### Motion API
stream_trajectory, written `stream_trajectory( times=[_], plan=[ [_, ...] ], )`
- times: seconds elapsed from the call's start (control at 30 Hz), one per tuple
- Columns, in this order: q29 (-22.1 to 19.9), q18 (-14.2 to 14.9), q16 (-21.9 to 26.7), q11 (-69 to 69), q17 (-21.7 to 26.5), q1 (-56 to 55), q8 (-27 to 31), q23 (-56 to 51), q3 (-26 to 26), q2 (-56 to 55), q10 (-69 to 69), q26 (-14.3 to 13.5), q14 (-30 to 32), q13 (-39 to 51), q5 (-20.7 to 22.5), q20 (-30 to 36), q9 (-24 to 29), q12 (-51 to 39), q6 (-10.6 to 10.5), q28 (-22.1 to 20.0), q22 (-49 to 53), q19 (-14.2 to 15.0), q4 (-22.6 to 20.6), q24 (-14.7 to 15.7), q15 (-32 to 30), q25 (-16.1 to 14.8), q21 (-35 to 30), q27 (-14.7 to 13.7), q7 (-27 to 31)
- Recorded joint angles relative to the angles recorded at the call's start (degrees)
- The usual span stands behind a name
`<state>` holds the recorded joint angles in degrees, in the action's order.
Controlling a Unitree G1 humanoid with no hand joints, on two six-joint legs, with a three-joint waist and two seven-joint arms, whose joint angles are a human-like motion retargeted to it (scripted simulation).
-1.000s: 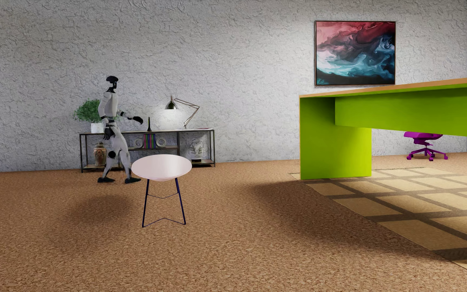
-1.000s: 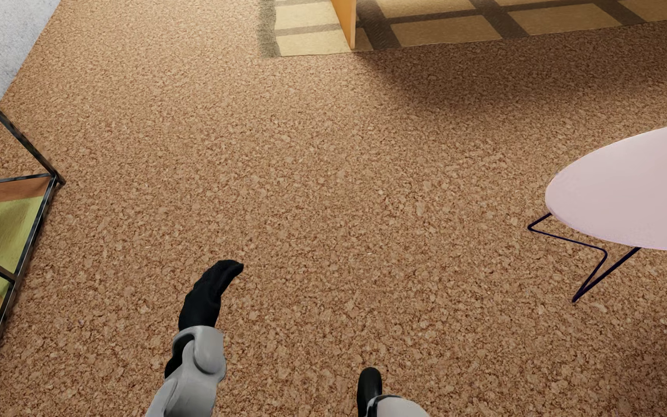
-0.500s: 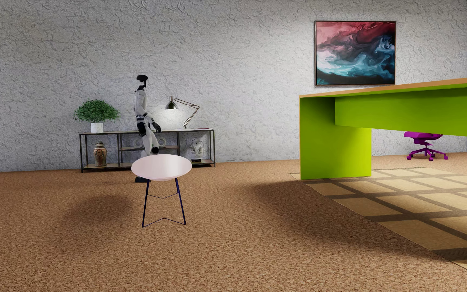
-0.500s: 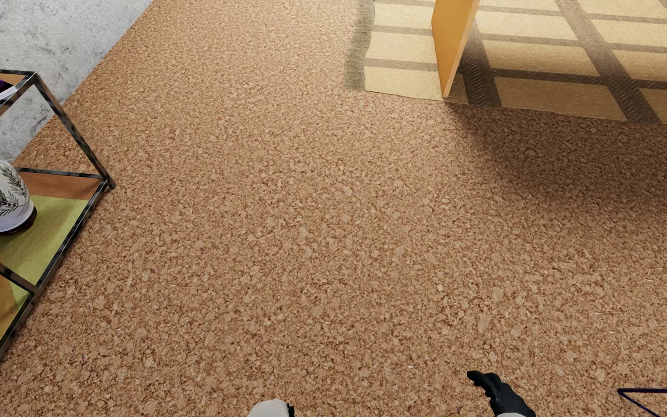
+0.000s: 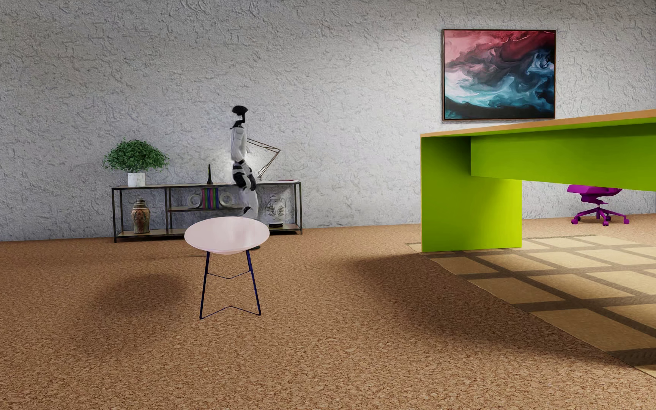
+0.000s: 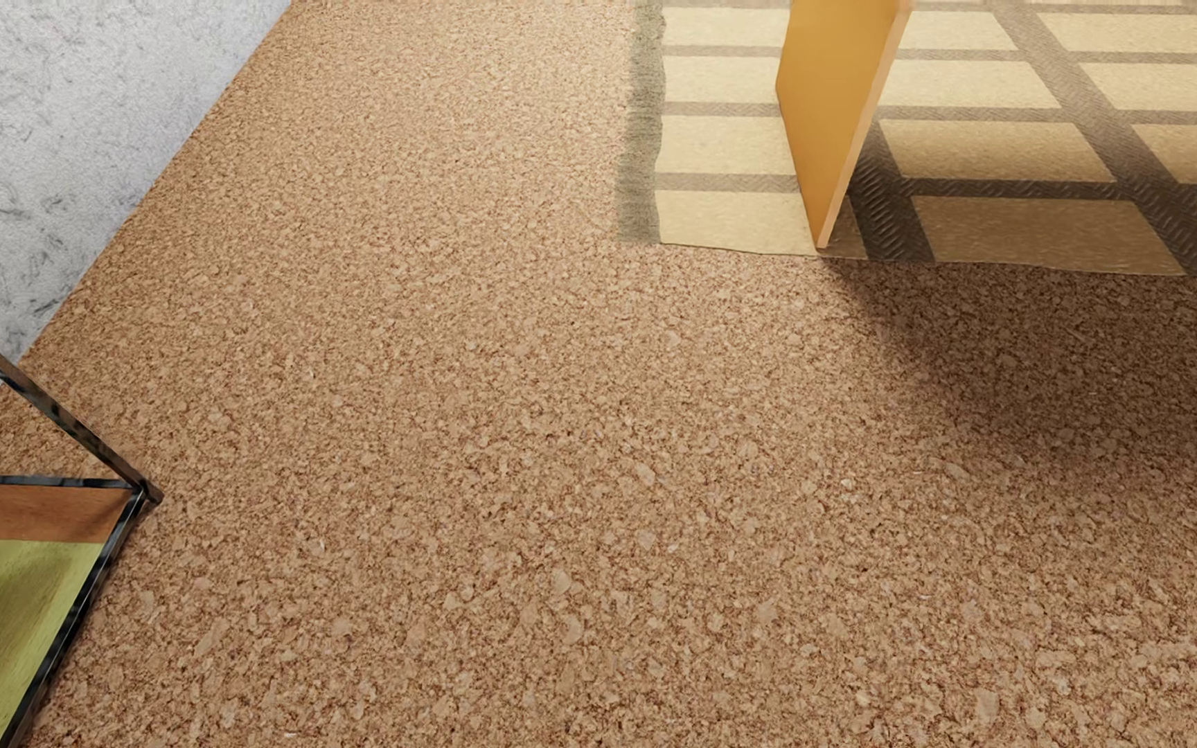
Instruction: Approach the dark pink officechair
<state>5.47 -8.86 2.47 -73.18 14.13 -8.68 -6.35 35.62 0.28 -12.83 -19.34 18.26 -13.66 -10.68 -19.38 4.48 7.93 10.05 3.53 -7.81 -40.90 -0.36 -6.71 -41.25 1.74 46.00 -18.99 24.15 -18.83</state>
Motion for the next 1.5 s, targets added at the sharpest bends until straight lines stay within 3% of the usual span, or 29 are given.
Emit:
stream_trajectory(
  times=[0.03, 0.13, 0.2, 0.27, 0.3, 0.33, 0.37, 0.43, 0.47, 0.5, 0.53, 0.57, 0.6, 0.63, 0.67, 0.7, 0.77, 0.83, 0.9, 0.97, 1.03, 1.1, 1.17, 1.2, 1.23, 1.3, 1.37, 1.43, 1.5],
  plan=[
    [-1.1, 0.2, 0.4, 0.1, -1.4, 1.7, 1.2, 0.6, -1.1, -3.6, -0.6, -1.2, -1.9, -2.2, 1.3, -1.1, 0.2, -2.1, 0.4, -1.4, 2.3, -2.2, -1.1, 0.8, 2.1, -0.6, 1.4, 0.3, 1.4],
    [-6.7, 0.4, 2.6, 14.6, -6.4, 6.3, 3.4, 0.9, -4.2, -10.9, -2.4, -5.8, -6.7, -9.2, 9.8, -0.9, 0.4, -6.3, 0.0, -5.0, 12.2, -0.9, -2.3, 4.7, 8.1, -3.4, 7.5, 0.7, 6.3],
    [-6.6, 0.5, 5.6, 31.8, -8.7, 9.4, 2.4, 2.2, -5.9, -13.1, -2.4, -7.3, -9.0, -11.9, 14.7, 2.2, 0.1, -8.8, -0.7, -5.9, 16.6, -1.1, -2.7, 6.0, 7.6, -2.6, 8.1, 0.7, 9.3],
    [-4.1, 0.9, 7.4, 50.9, -9.7, 13.1, -4.1, 3.2, -6.4, -13.2, -0.6, -6.3, -10.4, -13.0, 17.6, 4.8, -0.4, -11.0, -1.3, -5.2, 17.9, 3.9, -3.4, 7.4, 2.9, -0.9, 7.1, -0.1, 11.2],
    [-2.2, 0.7, 7.6, 57.8, -9.8, 15.1, -8.5, 3.0, -6.4, -12.8, 0.2, -5.3, -10.9, -13.3, 18.5, 5.7, -0.7, -11.6, -1.5, -5.2, 17.7, 11.9, -3.9, 7.6, 2.3, -0.4, 7.0, -0.6, 12.1],
    [-1.9, 0.6, 7.4, 59.4, -9.6, 17.0, -10.8, 2.5, -6.5, -12.9, -0.1, -4.4, -11.6, -13.4, 19.2, 6.6, -0.8, -11.6, -1.7, -5.1, 17.0, 15.3, -4.3, 7.6, 2.8, 0.4, 7.0, -0.8, 12.8],
    [-2.3, 0.4, 7.0, 57.5, -9.7, 18.6, -11.7, 1.9, -6.7, -12.6, -1.1, -3.8, -11.9, -13.3, 19.3, 7.3, -0.9, -11.2, -2.0, -5.2, 16.0, 9.8, -4.2, 7.6, 0.5, 1.0, 7.2, -1.0, 13.6],
    [-3.8, 0.8, 6.6, 57.7, -11.1, 20.8, -14.6, 0.7, -7.4, -8.6, -5.0, -1.8, -9.2, -12.6, 20.7, 9.6, -1.1, -9.3, -3.2, -4.5, 12.0, -6.5, -2.0, 7.2, -1.3, 0.6, 9.7, -0.7, 15.7],
    [-5.5, 2.1, 6.3, 57.0, -11.9, 19.6, -15.9, 0.7, -7.8, -6.3, -11.4, -0.8, -4.6, -11.8, 21.4, 10.7, -1.0, -7.9, -4.2, -4.2, 8.9, -7.5, -0.1, 7.0, 0.5, 0.2, 11.6, 0.0, 16.2],
    [-6.3, 9.0, 6.1, 55.2, -12.6, 16.0, -17.5, 1.2, -8.0, -4.7, -21.2, 1.3, 1.5, -10.7, 21.6, 12.1, -0.8, -6.5, -5.2, -3.0, 4.8, -7.5, 1.8, 6.4, 3.1, -0.2, 13.6, 0.7, 17.4],
    [-7.0, 19.4, 6.3, 53.9, -12.9, 11.1, -19.4, 1.5, -8.3, -2.5, -32.9, 3.5, 8.2, -9.4, 21.5, 15.0, -0.5, -5.7, -5.9, 0.1, 0.5, -7.5, 3.7, 5.3, 5.6, -0.5, 15.5, 1.2, 19.1],
    [-6.9, 22.9, 7.5, 54.1, -12.8, 5.3, -21.6, 1.3, -8.7, 0.5, -44.1, 4.2, 14.2, -7.4, 21.4, 19.3, -0.3, -5.0, -6.3, 5.5, -2.7, -7.0, 6.2, 3.0, 7.6, -0.1, 16.5, 1.6, 18.0],
    [-7.2, 23.5, 9.0, 54.3, -12.3, -0.1, -23.3, 1.0, -8.6, 3.4, -52.6, 4.0, 13.7, -5.6, 21.6, 22.1, 0.0, -4.5, -6.6, 10.7, -4.4, -6.3, 11.0, 1.5, 9.5, 0.2, 17.2, 1.4, 16.7],
    [-8.3, 21.2, 9.8, 54.4, -11.6, -5.4, -24.2, 0.2, -7.9, 6.0, -58.2, 4.2, 10.4, -3.8, 21.8, 21.7, 0.2, -3.3, -7.0, 12.7, -4.7, -5.4, 15.1, 1.4, 11.1, 0.1, 18.1, 0.9, 16.6],
    [-9.4, 15.0, 9.9, 54.8, -10.5, -10.2, -24.5, -0.6, -6.8, 8.6, -60.7, 4.9, 9.0, -2.8, 22.0, 18.1, 0.4, -1.4, -7.4, 10.1, -4.0, -4.6, 17.7, 3.0, 12.4, 0.0, 18.7, -0.5, 16.3],
    [-10.0, 11.9, 9.0, 54.8, -9.6, -14.6, -24.4, -1.7, -5.4, 10.7, -60.3, 5.4, 7.9, -1.2, 22.1, 12.4, 0.5, 0.5, -7.5, 4.6, -2.7, -3.6, 19.3, 5.6, 13.6, -0.2, 19.1, -1.6, 15.8],
    [-10.5, 10.4, 7.4, 53.1, -7.0, -21.6, -23.7, -5.0, -2.8, 14.1, -52.3, 4.8, 4.1, 1.4, 21.8, 2.8, 0.5, 4.6, -7.4, -5.8, -0.6, -1.5, 18.2, 9.2, 16.7, -0.7, 18.2, -3.7, 16.6],
    [-10.8, 10.6, 6.3, 52.1, -4.4, -24.5, -22.7, -8.7, -1.0, 17.4, -33.9, 4.7, 5.8, 3.4, 21.5, -0.7, 0.1, 7.3, -7.1, -9.5, -0.4, 0.9, 17.7, 8.9, 19.7, -1.4, 16.6, -5.4, 16.1],
    [-11.0, 12.1, 5.1, 53.3, -2.6, -21.3, -21.2, -11.5, 0.0, 21.7, -6.0, 4.9, 11.1, 5.1, 21.3, 0.0, -0.7, 9.0, -6.7, -4.7, -2.0, 3.8, 16.0, 7.5, 21.4, -2.6, 15.5, -5.4, 15.7],
    [-11.1, 19.8, 3.6, 53.2, -1.5, -18.0, -19.1, -12.6, 0.2, 25.7, 5.1, 5.5, 11.2, 6.9, 19.7, 1.5, -1.0, 10.0, -6.2, 3.5, -3.1, 6.6, 14.9, 5.6, 21.3, -3.7, 14.2, -4.7, 13.2],
    [-12.3, 7.0, 1.3, 48.8, -1.4, -15.5, -16.9, -13.5, 0.7, 27.8, 1.6, 6.6, 16.3, 5.4, 14.5, 2.2, -1.0, 8.5, -5.0, 7.0, -4.9, 8.5, 10.8, 3.0, 17.6, -4.8, 15.2, -3.6, 11.5],
    [-13.3, 5.7, -1.1, 34.5, -2.9, -10.7, -13.4, -11.9, 1.1, 24.3, -1.2, 7.9, 9.5, 2.2, 6.3, 1.2, -0.8, 6.7, -2.9, 5.2, -6.1, 5.9, 7.1, 0.2, 6.1, -4.6, 14.9, -1.2, 7.8],
    [-6.8, 4.7, -2.7, 15.5, -2.2, -3.7, -8.3, -6.2, 0.7, 14.1, 1.8, 7.4, 5.7, 2.8, -2.5, -1.2, -0.5, 4.7, -0.6, 2.1, -4.3, -0.3, 4.1, -0.3, -7.4, -2.3, 7.4, -0.4, 3.7],
    [-2.3, 4.4, -2.5, 8.6, -1.2, -1.5, -5.4, -4.5, -0.1, 8.7, 1.6, 5.9, 3.6, 2.7, -4.6, -0.6, -0.1, 3.3, 0.5, 1.3, -3.3, -2.4, 2.4, -0.7, -2.7, -0.7, 4.0, -1.5, 2.4],
    [-0.7, 4.3, -1.6, 4.0, -1.6, 0.2, -2.3, -4.0, -1.1, 3.5, 0.6, 4.9, 1.3, 1.4, -3.7, 0.6, 0.2, 1.2, 1.4, 1.5, -2.8, -3.2, 1.1, -1.3, 1.9, -0.4, 3.4, -1.9, 2.0],
    [-4.3, 4.7, 0.9, 3.7, -4.6, 3.2, 0.8, -4.8, -3.0, -4.8, -1.5, 3.5, -2.9, -3.8, 1.4, 1.6, 0.5, -3.7, 2.0, 2.0, -1.4, -2.0, -0.3, -2.1, 6.8, -1.8, 5.6, -1.4, 2.7],
    [-7.0, 4.5, 2.3, 13.8, -6.4, 6.0, -0.5, -4.3, -4.5, -10.2, -3.0, 1.1, -6.4, -8.3, 5.8, -0.7, 0.4, -7.2, 1.8, -0.8, 3.3, -0.8, -0.8, 0.4, 10.9, -2.0, 5.9, -1.3, 3.7],
    [-5.7, 4.6, 4.1, 30.7, -7.2, 9.6, -3.5, -1.0, -5.8, -12.9, -2.0, -2.2, -8.9, -10.3, 10.4, -1.6, -0.1, -9.1, 1.2, -5.5, 8.8, -0.8, -1.4, 3.5, 10.5, -1.5, 5.0, -0.8, 4.8],
    [-3.1, 5.1, 5.9, 50.0, -7.7, 13.6, -7.3, 1.7, -6.4, -13.4, 0.5, -3.7, -10.3, -11.7, 14.9, -0.4, -0.7, -10.9, 0.6, -7.8, 12.1, 2.1, -1.8, 5.3, 5.1, -0.4, 3.9, -0.7, 6.1]
  ],
)
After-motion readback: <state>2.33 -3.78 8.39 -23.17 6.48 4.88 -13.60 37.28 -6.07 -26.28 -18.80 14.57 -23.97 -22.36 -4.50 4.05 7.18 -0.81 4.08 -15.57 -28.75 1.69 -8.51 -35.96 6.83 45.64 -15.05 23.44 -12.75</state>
